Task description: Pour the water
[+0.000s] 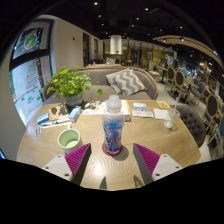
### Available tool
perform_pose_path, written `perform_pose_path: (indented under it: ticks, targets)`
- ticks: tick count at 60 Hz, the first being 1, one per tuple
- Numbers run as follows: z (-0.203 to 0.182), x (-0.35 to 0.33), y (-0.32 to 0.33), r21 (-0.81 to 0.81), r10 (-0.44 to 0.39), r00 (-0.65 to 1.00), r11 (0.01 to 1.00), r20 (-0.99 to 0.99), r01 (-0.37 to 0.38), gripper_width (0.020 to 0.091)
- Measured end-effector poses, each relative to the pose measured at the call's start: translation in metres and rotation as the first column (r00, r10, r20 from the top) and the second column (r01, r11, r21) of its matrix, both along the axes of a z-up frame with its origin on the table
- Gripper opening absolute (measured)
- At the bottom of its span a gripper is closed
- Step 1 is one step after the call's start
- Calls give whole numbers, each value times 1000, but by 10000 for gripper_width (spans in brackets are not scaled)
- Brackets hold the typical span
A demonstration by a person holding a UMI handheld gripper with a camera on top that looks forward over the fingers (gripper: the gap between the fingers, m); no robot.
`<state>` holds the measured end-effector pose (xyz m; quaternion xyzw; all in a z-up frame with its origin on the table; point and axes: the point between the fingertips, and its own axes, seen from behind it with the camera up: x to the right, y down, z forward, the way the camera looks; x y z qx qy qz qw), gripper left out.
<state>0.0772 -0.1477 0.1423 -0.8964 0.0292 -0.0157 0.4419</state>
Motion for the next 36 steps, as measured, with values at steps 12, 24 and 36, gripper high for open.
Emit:
perform_pose_path:
  ticks: [12,24,36]
  targets:
    - [51,-18,-77,-11,-38,999,999,20,39,850]
    - [69,-28,-121,-6,-54,998,998,30,55,853]
    - [75,-30,-136,-4,-56,998,998,31,56,855]
